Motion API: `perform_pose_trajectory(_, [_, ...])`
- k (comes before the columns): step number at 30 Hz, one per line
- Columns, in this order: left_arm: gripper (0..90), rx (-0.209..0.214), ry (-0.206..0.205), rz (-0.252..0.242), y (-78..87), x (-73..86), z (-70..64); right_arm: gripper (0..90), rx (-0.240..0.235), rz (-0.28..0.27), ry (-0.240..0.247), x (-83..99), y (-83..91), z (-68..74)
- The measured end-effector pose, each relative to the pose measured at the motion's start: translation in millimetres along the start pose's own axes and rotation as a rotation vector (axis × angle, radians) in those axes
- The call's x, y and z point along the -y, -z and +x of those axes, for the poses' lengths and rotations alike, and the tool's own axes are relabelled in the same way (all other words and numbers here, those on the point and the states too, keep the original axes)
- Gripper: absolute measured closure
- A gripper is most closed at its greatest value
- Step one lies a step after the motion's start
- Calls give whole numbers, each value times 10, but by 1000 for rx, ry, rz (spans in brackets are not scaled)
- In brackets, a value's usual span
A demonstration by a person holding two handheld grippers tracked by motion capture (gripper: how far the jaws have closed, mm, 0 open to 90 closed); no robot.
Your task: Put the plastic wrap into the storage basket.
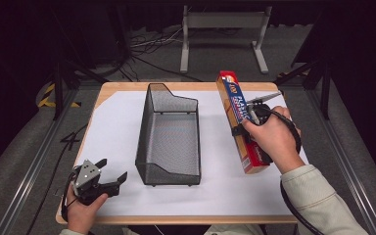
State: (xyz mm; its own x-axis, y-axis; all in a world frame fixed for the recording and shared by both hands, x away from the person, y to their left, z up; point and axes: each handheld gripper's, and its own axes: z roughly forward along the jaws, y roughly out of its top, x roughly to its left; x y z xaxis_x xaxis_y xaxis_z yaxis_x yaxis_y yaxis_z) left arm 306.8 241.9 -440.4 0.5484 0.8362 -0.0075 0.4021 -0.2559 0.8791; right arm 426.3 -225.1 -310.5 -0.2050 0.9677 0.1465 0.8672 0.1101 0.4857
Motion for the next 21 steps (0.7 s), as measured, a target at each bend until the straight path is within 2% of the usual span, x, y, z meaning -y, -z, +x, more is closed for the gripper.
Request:
perform_pose_trajectory(5, [143, -1, -1, 2, 0, 1, 1, 394, 12, -9, 26, 46, 73, 44])
perform_pose_trajectory(10, [143, -1, -1, 1, -2, 0, -1, 395, -11, 1, 60, 95, 135, 128])
perform_pose_trajectory(12, [143, 0, -1, 2, -6, 0, -4, 394, -22, -4, 89, 115, 167, 210])
perform_pose_trajectory(14, [144, 0, -1, 2, -9, 1, -6, 394, -23, -4, 97, 120, 174, 234])
perform_pose_trajectory(17, [144, 0, -2, 3, -10, 0, -8, 394, -44, 1, 145, 131, 220, 381])
perform_pose_trajectory(21, [144, -2, -2, 3, -3, 2, -1, 394, -59, -1, 176, 134, 245, 477])
